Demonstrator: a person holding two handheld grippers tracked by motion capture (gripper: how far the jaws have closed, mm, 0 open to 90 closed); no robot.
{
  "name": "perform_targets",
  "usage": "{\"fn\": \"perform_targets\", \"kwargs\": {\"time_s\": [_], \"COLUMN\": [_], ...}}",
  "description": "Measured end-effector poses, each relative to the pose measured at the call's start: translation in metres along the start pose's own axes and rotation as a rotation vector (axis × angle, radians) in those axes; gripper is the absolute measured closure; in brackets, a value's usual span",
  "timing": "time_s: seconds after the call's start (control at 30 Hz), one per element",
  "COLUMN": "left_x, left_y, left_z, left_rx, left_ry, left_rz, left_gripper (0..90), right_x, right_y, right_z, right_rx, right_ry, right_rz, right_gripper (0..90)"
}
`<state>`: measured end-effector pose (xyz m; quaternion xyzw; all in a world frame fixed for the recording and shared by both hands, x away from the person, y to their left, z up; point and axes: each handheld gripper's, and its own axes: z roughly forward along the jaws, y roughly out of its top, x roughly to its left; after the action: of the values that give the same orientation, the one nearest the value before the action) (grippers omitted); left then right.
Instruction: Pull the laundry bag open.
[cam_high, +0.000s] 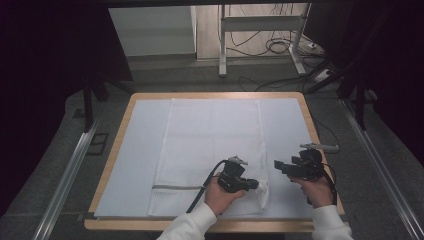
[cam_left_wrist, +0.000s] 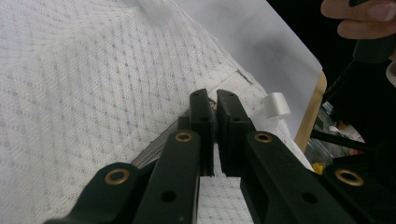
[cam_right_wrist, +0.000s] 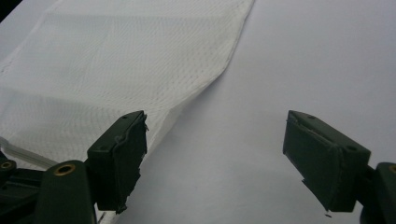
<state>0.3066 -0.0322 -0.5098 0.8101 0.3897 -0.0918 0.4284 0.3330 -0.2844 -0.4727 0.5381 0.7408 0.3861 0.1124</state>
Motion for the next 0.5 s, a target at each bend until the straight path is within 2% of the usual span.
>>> {"fn": "perform_targets", "kwargs": {"time_s": [0.3,0.5], "left_x": [-0.001,0.0], "left_y": [-0.001,-0.001], "left_z": [-0.001,-0.007], "left_rx": [-0.015,-0.016], "left_ry": [-0.001,-0.002], "left_rz": [-0.004,-0.001], "left_gripper": [86.5,86.5], "right_x": [0.01,0.015], "right_y": [0.001,0.001], "right_z": [0.01,0.015], "right_rx": [0.049,0.064], "right_ry": [0.069,0.076], "right_rz": [0.002,-0.003], "right_gripper": [22.0,22.1]}}
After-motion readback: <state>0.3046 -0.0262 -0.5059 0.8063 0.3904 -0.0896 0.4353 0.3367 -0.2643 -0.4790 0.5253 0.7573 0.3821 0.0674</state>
